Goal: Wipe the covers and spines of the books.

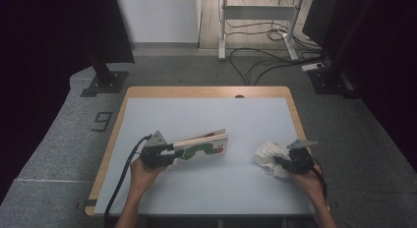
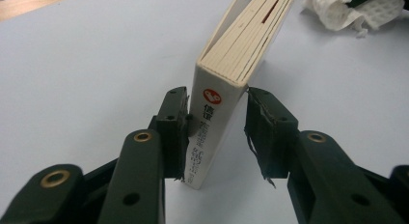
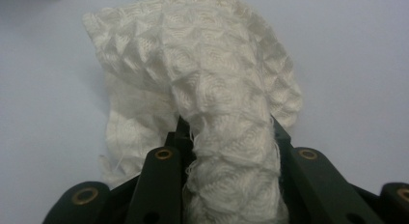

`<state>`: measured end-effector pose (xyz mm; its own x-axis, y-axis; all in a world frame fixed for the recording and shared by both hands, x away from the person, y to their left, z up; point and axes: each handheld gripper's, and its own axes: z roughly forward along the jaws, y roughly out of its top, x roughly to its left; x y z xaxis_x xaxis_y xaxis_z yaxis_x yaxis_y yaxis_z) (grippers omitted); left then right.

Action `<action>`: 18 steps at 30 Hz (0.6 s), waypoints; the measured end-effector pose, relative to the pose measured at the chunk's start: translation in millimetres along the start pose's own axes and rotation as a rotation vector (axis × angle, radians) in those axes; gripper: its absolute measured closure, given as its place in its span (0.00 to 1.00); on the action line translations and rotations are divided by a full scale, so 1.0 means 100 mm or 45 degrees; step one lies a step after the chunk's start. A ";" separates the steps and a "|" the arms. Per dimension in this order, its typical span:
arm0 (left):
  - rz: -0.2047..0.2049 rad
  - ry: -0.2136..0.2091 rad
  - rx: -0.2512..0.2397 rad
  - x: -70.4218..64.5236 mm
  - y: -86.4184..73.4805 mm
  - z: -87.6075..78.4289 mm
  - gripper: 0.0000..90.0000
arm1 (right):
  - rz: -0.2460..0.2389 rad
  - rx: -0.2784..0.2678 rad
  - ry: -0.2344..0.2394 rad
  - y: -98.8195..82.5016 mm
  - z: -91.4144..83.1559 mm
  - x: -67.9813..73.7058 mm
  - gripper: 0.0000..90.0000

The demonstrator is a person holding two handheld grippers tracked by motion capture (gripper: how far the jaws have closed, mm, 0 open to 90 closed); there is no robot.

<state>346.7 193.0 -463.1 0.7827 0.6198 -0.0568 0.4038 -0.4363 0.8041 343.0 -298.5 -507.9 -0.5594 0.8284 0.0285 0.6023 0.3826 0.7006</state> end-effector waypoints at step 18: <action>-0.014 -0.003 0.004 0.03 0.00 0.00 0.68 | -0.068 -0.098 0.066 0.21 -0.45 0.11 0.75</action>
<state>349.5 194.9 -463.0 0.7795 0.6228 -0.0667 0.4134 -0.4315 0.8018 324.0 -299.2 -460.7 -0.6194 0.7847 0.0253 0.5264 0.3912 0.7549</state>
